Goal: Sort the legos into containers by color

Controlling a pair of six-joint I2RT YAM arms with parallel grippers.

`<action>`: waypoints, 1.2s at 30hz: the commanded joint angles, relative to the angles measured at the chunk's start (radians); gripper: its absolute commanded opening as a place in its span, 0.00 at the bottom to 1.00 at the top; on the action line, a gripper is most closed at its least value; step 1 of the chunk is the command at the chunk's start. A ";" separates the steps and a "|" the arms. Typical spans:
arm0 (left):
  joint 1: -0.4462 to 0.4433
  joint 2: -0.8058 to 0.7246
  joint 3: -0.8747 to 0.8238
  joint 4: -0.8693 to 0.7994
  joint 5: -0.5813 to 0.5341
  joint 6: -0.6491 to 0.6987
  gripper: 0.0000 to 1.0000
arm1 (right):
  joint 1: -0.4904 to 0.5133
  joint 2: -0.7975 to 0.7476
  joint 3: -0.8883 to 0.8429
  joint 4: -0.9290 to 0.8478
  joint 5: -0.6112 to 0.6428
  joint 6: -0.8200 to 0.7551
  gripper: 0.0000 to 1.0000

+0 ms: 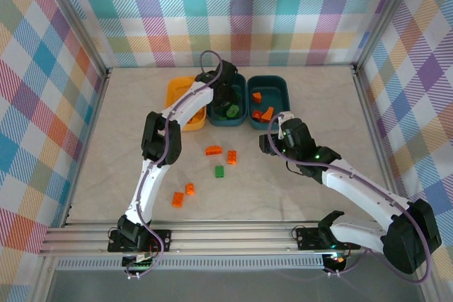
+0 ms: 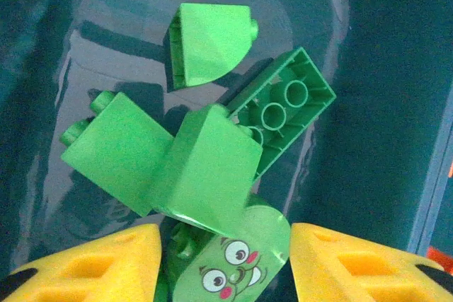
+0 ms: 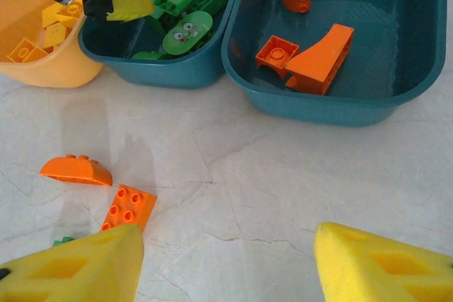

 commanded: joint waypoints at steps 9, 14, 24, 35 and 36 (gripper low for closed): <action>-0.025 -0.495 -0.314 0.139 -0.055 0.166 0.88 | 0.089 0.054 0.016 0.034 -0.011 0.095 0.71; -0.016 -0.860 -0.802 0.261 -0.161 0.112 0.97 | 0.233 0.171 0.073 -0.027 0.049 0.206 0.73; 0.116 -1.427 -1.634 0.319 -0.210 -0.108 1.00 | 0.418 0.575 0.357 -0.150 0.037 0.287 0.79; 0.179 -1.556 -1.751 0.313 -0.126 -0.109 1.00 | 0.446 0.806 0.520 -0.258 0.054 0.383 0.66; 0.179 -1.559 -1.752 0.312 -0.138 -0.116 1.00 | 0.446 0.821 0.529 -0.259 0.044 0.382 0.66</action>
